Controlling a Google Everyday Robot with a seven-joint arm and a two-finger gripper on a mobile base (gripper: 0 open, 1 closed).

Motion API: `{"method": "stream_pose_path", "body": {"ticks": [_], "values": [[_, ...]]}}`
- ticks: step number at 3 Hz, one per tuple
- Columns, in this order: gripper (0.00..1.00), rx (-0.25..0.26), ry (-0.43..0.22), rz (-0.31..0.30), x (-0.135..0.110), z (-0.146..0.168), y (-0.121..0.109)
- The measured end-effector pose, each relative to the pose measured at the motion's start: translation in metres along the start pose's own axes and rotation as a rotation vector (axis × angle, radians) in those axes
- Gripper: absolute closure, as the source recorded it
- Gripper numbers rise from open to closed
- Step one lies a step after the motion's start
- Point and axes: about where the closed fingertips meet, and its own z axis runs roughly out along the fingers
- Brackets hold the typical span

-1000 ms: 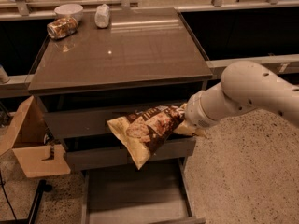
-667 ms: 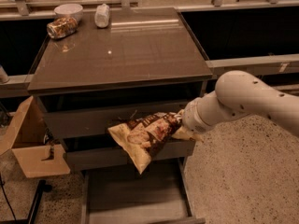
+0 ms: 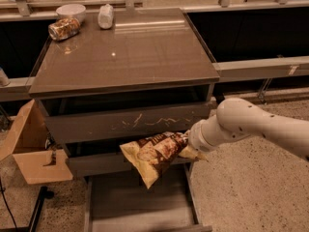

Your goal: Place brown chip bag into bottom drawer

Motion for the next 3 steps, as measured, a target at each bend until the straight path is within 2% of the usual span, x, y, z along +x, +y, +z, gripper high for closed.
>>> {"method": "stream_pose_path", "body": {"ticks": [1,3], "values": [[1.00,-0.009,-0.007,-0.009,0.004,0.008,0.002],[1.00,-0.048,-0.042,-0.049,0.020,0.054,0.012]]}}
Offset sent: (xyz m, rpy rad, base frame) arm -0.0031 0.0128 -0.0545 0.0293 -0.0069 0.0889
